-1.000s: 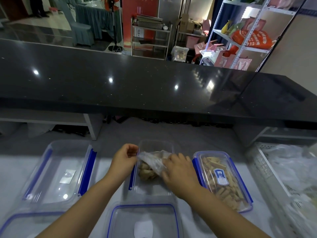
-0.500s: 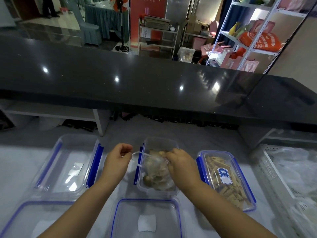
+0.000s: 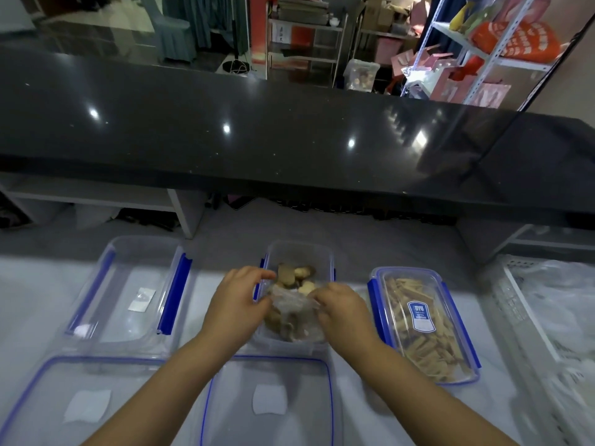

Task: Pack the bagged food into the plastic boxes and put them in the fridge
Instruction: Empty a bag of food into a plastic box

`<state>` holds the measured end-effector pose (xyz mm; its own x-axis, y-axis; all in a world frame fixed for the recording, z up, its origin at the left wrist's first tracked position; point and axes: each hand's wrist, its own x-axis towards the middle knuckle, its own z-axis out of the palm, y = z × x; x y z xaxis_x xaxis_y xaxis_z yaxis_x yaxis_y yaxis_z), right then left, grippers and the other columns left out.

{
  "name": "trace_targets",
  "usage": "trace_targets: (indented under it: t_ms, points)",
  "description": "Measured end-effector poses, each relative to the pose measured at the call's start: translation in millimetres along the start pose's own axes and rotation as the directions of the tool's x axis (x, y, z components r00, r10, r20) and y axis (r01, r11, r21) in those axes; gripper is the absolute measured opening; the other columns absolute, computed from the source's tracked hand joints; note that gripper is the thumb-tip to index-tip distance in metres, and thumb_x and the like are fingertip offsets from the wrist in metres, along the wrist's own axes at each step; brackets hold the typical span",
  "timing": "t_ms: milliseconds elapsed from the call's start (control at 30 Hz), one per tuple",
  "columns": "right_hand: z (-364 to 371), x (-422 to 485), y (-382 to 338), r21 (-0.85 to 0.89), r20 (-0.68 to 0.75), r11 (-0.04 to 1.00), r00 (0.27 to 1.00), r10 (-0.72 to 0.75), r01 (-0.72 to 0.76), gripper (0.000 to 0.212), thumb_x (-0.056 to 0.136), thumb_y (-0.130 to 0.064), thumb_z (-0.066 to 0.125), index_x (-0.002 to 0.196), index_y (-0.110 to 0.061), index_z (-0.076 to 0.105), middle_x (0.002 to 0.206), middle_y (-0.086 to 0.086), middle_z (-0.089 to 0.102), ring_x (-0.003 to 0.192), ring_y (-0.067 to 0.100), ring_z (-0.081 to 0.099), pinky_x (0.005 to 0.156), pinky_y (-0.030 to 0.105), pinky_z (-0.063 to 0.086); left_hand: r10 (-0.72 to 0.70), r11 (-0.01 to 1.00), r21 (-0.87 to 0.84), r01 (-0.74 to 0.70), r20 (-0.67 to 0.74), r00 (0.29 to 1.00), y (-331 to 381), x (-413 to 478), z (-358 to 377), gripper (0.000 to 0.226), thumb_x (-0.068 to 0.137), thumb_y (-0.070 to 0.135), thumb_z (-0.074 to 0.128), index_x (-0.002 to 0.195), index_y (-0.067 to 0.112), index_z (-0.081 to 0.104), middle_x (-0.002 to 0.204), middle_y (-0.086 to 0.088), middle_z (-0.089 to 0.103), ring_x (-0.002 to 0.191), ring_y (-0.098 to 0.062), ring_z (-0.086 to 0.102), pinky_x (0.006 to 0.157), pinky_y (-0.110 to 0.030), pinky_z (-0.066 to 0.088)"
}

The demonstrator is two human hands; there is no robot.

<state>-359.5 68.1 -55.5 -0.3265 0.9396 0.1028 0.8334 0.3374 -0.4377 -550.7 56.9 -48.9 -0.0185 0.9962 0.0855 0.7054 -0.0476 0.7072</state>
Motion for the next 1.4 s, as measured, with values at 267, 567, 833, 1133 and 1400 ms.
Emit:
trace_targets:
  t_ms: [267, 567, 833, 1133, 1400]
  points:
    - [-53, 9, 20, 0.688, 0.004, 0.687, 0.947, 0.321, -0.236, 0.028, 0.084, -0.001, 0.059, 0.076, -0.027, 0.067, 0.076, 0.003, 0.067, 0.07, 0.013, 0.06, 0.064, 0.028, 0.048, 0.159, 0.986, 0.007, -0.164, 0.207, 0.965, 58, 5, 25, 0.092, 0.062, 0.055, 0.065, 0.143, 0.038, 0.025, 0.145, 0.015, 0.029, 0.135, 0.002, 0.014, 0.11, -0.026, 0.02]
    - [-95, -22, 76, 0.75, -0.015, 0.641, 0.965, 0.263, -0.163, 0.037, 0.096, -0.014, 0.048, 0.123, -0.038, 0.052, 0.116, -0.015, 0.055, 0.098, -0.007, 0.056, 0.077, 0.011, 0.047, 0.031, 0.995, -0.096, -0.026, 0.052, 0.998, 120, 2, 80, 0.019, 0.085, 0.026, 0.062, 0.103, 0.031, 0.056, 0.088, 0.007, 0.066, 0.08, -0.011, 0.061, 0.073, -0.039, 0.051]
    - [-150, -76, 174, -0.07, -0.319, 0.984, 0.93, -0.18, 0.167, 0.062, 0.088, -0.047, 0.051, 0.144, -0.036, 0.027, 0.136, 0.003, 0.041, 0.115, 0.017, 0.049, 0.087, 0.024, 0.047, 0.112, 0.926, -0.37, -0.073, 0.083, 0.99, 230, 19, 147, 0.02, 0.091, 0.013, 0.05, 0.078, 0.027, 0.054, 0.07, 0.004, 0.06, 0.062, -0.004, 0.057, 0.057, -0.025, 0.047]
    - [-244, -127, 322, -0.216, -0.483, 0.939, 0.865, 0.135, -0.267, 0.027, 0.085, -0.018, 0.051, 0.104, -0.017, 0.07, 0.087, 0.004, 0.07, 0.075, 0.025, 0.063, 0.067, 0.032, 0.049, 0.391, 0.918, -0.155, -0.365, 0.206, 0.897, 343, 35, 266, 0.054, 0.089, 0.017, 0.056, 0.136, 0.035, 0.035, 0.129, 0.011, 0.039, 0.103, -0.009, 0.052, 0.087, -0.029, 0.049]
    - [-226, -130, 363, -0.603, -0.251, 0.716, 0.935, 0.25, -0.353, 0.015, 0.054, -0.009, 0.079, 0.058, -0.013, 0.065, 0.065, 0.005, 0.058, 0.069, 0.029, 0.053, 0.06, 0.035, 0.041, 0.406, 0.897, 0.098, -0.431, 0.198, 0.892, 340, 31, 299, 0.046, 0.088, 0.016, 0.055, 0.132, 0.027, 0.047, 0.14, 0.004, 0.037, 0.128, -0.015, 0.034, 0.104, -0.027, 0.028]
